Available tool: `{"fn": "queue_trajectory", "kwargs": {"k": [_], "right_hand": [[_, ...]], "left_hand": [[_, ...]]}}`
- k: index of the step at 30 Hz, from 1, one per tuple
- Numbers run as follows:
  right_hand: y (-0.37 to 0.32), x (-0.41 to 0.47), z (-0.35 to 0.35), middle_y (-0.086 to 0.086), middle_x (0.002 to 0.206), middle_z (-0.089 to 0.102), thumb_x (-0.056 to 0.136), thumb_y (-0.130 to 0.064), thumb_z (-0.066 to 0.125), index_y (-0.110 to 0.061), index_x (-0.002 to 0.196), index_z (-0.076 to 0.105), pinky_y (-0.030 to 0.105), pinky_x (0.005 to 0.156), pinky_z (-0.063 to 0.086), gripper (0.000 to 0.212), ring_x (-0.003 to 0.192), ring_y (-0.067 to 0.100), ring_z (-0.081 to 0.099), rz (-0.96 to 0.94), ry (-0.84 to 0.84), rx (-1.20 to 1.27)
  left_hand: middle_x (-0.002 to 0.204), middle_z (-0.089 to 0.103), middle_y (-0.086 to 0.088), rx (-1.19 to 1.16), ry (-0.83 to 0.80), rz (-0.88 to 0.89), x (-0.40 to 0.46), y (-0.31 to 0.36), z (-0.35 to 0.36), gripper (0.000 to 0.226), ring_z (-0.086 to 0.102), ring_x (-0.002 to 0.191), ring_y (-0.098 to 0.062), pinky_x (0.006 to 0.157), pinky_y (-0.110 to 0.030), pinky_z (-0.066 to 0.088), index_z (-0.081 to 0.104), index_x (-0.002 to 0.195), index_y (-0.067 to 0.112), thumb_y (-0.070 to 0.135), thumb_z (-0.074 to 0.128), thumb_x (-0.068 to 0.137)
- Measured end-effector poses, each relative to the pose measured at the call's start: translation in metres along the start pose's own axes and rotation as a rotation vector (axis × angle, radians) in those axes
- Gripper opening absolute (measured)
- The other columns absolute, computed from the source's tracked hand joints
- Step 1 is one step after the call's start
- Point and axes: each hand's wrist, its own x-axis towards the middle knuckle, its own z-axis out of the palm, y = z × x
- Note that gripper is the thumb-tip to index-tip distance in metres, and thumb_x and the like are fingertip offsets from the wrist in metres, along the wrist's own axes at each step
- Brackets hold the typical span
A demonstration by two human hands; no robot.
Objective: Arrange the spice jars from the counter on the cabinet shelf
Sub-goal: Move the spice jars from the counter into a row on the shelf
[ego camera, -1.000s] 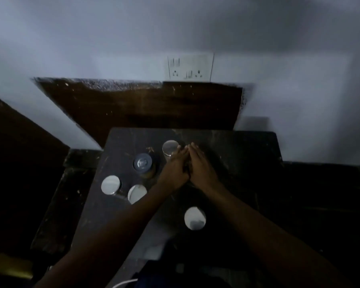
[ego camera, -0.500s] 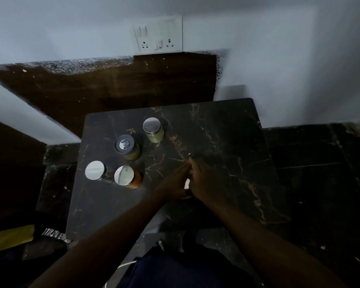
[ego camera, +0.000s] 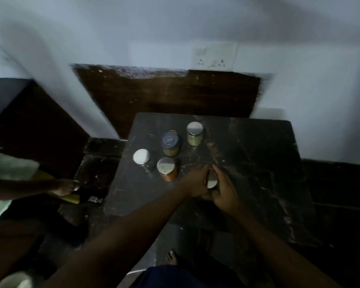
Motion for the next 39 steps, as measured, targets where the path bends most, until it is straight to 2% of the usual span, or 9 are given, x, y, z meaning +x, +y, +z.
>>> {"fn": "queue_trajectory", "kwargs": {"k": [4,8,10,12,15,20,25,29,39], "right_hand": [[-0.023,0.003,-0.014,-0.005,0.170,0.021,0.083,-0.043,0.074,-0.034,0.163,0.013,0.015,0.125,0.005,0.102,0.156,0.011,0.022,-0.318,0.045,0.104],[-0.071,0.030,-0.044,-0.005,0.161,0.036,0.077,-0.031,0.085,-0.040,0.162,0.008,0.023,0.114,0.042,0.116,0.145,0.007,0.044,-0.359,0.024,0.464],[-0.085,0.051,-0.079,-0.022,0.150,0.041,0.069,-0.028,0.091,-0.039,0.159,0.012,0.003,0.092,0.049,0.120,0.126,-0.024,0.047,-0.412,0.121,0.488],[-0.108,0.067,-0.113,-0.044,0.128,0.046,0.066,-0.038,0.091,-0.044,0.149,0.023,-0.003,0.072,0.047,0.108,0.108,-0.036,0.046,-0.410,0.167,0.508],[-0.142,0.090,-0.186,-0.038,0.111,0.056,0.063,-0.052,0.091,-0.043,0.132,0.034,-0.004,0.070,0.046,0.090,0.100,-0.032,0.053,-0.473,0.292,0.512],[-0.185,0.118,-0.307,-0.008,0.131,0.054,0.071,-0.060,0.085,-0.028,0.137,0.047,-0.001,0.091,0.041,0.083,0.114,-0.003,0.055,-0.660,0.584,0.499],[-0.211,0.148,-0.412,-0.004,0.138,0.055,0.074,-0.059,0.082,-0.022,0.145,0.045,0.008,0.096,0.045,0.089,0.119,0.004,0.055,-0.768,0.748,0.479],[-0.219,0.180,-0.469,-0.003,0.139,0.057,0.074,-0.056,0.084,-0.019,0.146,0.041,0.029,0.099,0.055,0.091,0.119,0.015,0.062,-0.788,0.766,0.521],[-0.226,0.271,-0.496,-0.006,0.128,0.059,0.086,-0.037,0.080,-0.015,0.134,0.044,0.028,0.095,0.051,0.064,0.118,0.015,0.062,-0.652,0.583,0.608]], "left_hand": [[0.144,0.055,-0.005,-0.136,0.175,0.001,-0.026,-0.003,-0.043,0.077,0.054,0.132,-0.023,0.114,-0.046,0.045,0.045,0.145,0.021,0.035,0.081,0.078],[0.144,0.056,-0.004,-0.243,0.324,0.112,-0.036,0.009,-0.089,0.072,0.057,0.130,-0.020,0.112,-0.045,0.048,0.048,0.144,0.021,0.037,0.079,0.082],[0.138,0.060,-0.002,-0.255,0.453,0.159,-0.035,0.021,-0.120,0.071,0.060,0.124,-0.017,0.107,-0.043,0.052,0.052,0.141,0.019,0.039,0.082,0.081],[0.130,0.064,0.005,-0.273,0.580,0.220,-0.037,0.037,-0.153,0.067,0.062,0.117,-0.008,0.101,-0.031,0.054,0.057,0.137,0.021,0.042,0.085,0.079],[0.126,0.062,0.013,-0.301,0.687,0.358,-0.032,0.073,-0.213,0.055,0.059,0.115,0.004,0.095,-0.016,0.050,0.058,0.137,0.022,0.036,0.078,0.087],[0.133,0.062,-0.001,-0.252,0.855,0.589,-0.014,0.138,-0.308,0.040,0.063,0.112,-0.022,0.085,-0.044,0.060,0.063,0.136,0.015,0.021,0.068,0.097],[0.131,0.064,-0.002,-0.202,0.938,0.732,0.007,0.211,-0.395,0.041,0.063,0.111,-0.018,0.089,-0.044,0.059,0.061,0.139,0.013,0.017,0.063,0.098],[0.134,0.065,0.004,-0.159,0.972,0.745,0.035,0.250,-0.442,0.039,0.064,0.115,-0.015,0.096,-0.040,0.057,0.062,0.138,0.018,0.016,0.059,0.099],[0.128,0.067,-0.002,-0.023,1.043,0.597,0.118,0.253,-0.497,0.036,0.062,0.119,-0.015,0.097,-0.037,0.055,0.070,0.128,0.015,0.025,0.071,0.094]]}}
